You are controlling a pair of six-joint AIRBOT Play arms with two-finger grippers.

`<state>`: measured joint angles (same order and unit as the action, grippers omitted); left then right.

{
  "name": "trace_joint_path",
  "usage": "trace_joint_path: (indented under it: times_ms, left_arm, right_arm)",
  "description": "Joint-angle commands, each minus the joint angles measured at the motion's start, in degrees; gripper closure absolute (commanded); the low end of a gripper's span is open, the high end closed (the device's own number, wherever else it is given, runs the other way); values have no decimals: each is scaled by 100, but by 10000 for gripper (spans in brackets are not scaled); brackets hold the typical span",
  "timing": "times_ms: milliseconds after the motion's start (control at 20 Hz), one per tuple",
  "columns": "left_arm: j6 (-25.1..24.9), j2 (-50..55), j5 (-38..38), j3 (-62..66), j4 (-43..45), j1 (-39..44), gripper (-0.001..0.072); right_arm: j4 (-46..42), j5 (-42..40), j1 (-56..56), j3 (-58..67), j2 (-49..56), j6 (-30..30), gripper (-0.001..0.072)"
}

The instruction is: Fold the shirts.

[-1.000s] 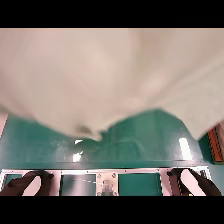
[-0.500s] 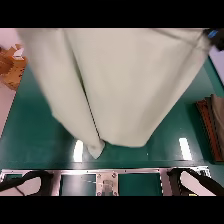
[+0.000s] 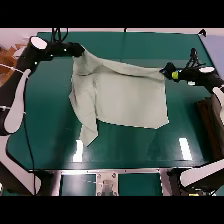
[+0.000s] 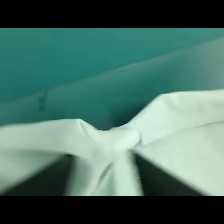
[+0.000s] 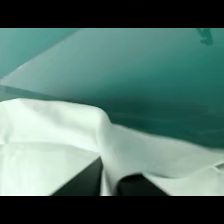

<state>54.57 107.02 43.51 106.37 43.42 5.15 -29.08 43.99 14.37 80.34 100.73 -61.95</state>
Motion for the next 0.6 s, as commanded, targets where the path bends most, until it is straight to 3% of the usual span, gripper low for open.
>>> trace_joint_path:
  times_ms: [0,50,150,200,250,400,550]
  left_arm:
    - [765,221,772,293,109,-186,102]
    - [1062,221,1486,579,306,-389,103]
    - [1790,221,2959,1115,979,-804,275]
    - [2166,221,3582,1252,1182,-1016,402]
    - [2455,192,4063,1207,1187,-1211,687]
    - [2695,-33,4815,664,1320,-1392,687]
    - [2610,-704,5053,-393,2037,-1086,687]
  right_arm:
    - [2,723,295,437,367,114,464]
    - [-155,1193,516,564,293,109,464]
    - [-319,2103,1023,614,55,90,464]
    - [-422,2476,1224,588,-44,68,465]
    - [-538,2780,1394,452,-181,31,503]
    - [-625,3001,1558,-557,-800,28,680]
    - [-901,2778,1558,-1880,-1685,-2,694]
